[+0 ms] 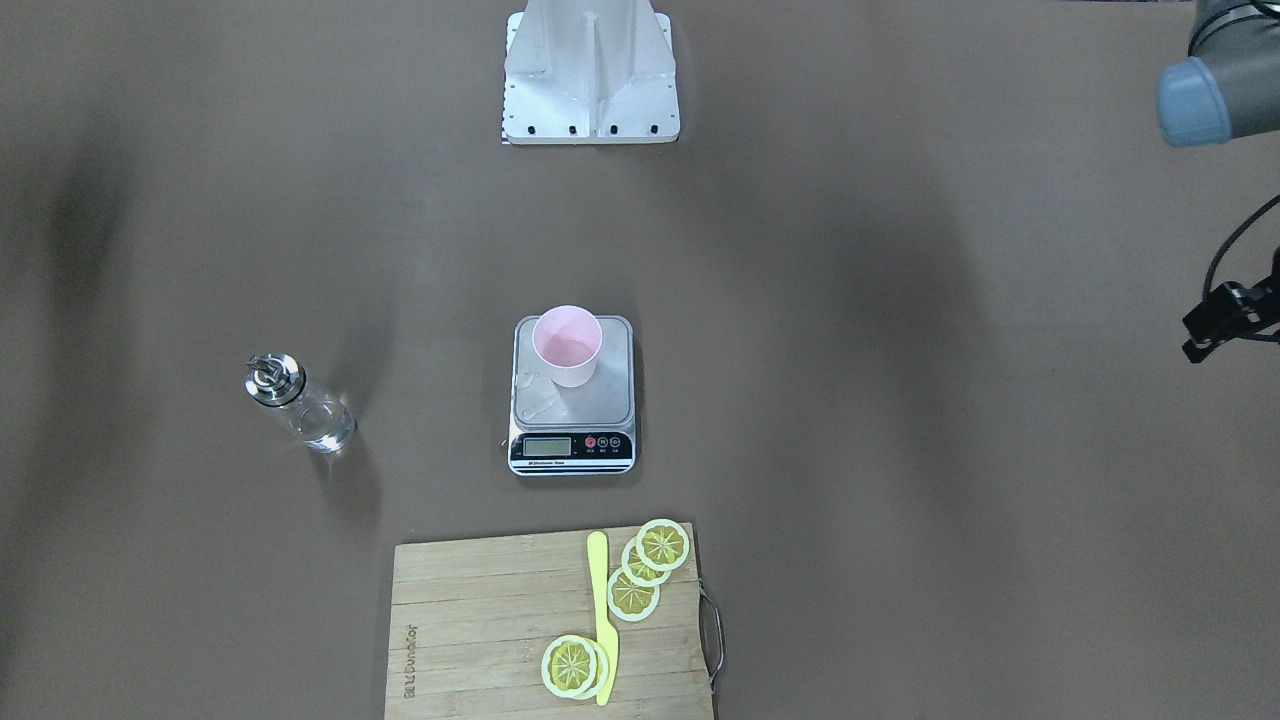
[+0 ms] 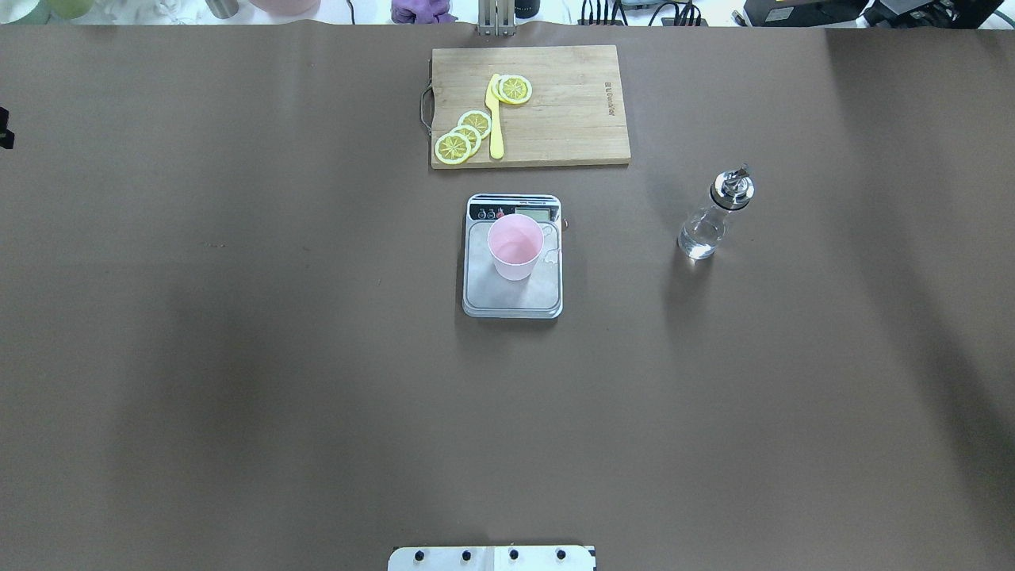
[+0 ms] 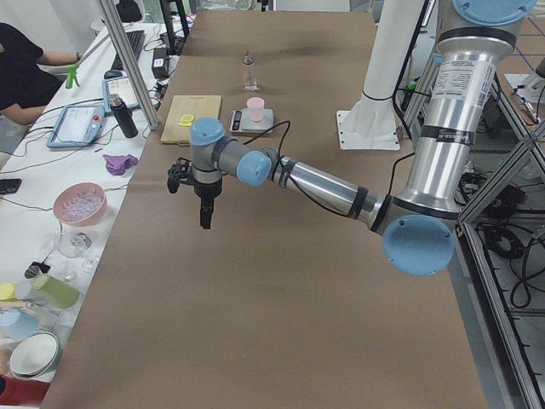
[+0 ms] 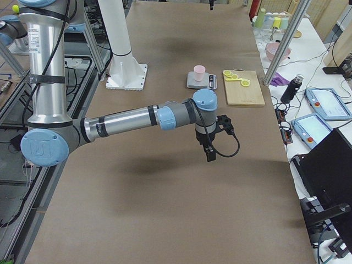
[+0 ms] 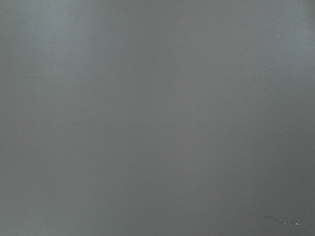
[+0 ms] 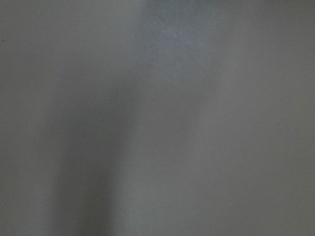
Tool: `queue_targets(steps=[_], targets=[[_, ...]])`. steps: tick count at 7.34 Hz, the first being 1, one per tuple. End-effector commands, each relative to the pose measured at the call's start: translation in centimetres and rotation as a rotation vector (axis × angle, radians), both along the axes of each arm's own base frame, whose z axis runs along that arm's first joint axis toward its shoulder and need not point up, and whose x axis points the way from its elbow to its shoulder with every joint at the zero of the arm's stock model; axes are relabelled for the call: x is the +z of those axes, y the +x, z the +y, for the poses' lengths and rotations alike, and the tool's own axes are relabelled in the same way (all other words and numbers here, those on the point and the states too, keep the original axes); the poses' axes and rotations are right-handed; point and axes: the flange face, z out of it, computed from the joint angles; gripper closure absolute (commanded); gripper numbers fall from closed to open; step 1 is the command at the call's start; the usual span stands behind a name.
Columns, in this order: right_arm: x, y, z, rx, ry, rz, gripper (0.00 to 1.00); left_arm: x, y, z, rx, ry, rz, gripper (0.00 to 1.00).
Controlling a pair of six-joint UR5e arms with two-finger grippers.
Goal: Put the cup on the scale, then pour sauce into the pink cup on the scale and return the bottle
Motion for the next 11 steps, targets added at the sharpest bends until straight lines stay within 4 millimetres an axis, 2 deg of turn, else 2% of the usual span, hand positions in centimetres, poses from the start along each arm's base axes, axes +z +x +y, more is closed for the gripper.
queue_targets(steps=[1, 2, 3, 5, 6, 7, 8, 9, 11], targets=[[5.2, 4.6, 0.7, 0.075, -0.178, -0.233, 0.00, 10.3, -7.8, 2.3, 0.110, -0.020, 0.076, 0.01], [8.7, 5.8, 1.2, 0.104, -0.246, -0.264, 0.00, 15.4, -10.0, 5.4, 0.140, -0.039, 0.072, 0.01], [8.9, 6.7, 1.0, 0.123, -0.244, -0.239, 0.00, 16.6, -13.1, 6.5, 0.083, -0.068, 0.080, 0.01], [9.1, 7.1, 0.7, 0.130, -0.244, -0.182, 0.00, 13.4, -13.3, 6.2, 0.067, -0.042, 0.160, 0.01], [7.8, 7.1, -0.1, 0.135, -0.249, -0.177, 0.00, 11.2, -13.1, 5.9, 0.068, -0.044, 0.156, 0.01], [7.7, 7.2, -0.3, 0.142, -0.311, -0.175, 0.00, 11.3, -13.4, 6.1, 0.054, -0.057, 0.088, 0.01], [8.1, 7.2, 0.1, 0.142, -0.324, -0.171, 0.00, 11.9, -13.6, 7.0, 0.052, -0.064, 0.078, 0.01], [7.9, 7.3, -0.2, 0.142, -0.313, -0.145, 0.00, 12.8, -13.6, 7.8, 0.055, -0.078, 0.080, 0.01], [8.3, 7.3, 0.2, 0.142, -0.319, -0.144, 0.00, 12.6, -13.6, 7.7, 0.055, -0.073, 0.078, 0.01]])
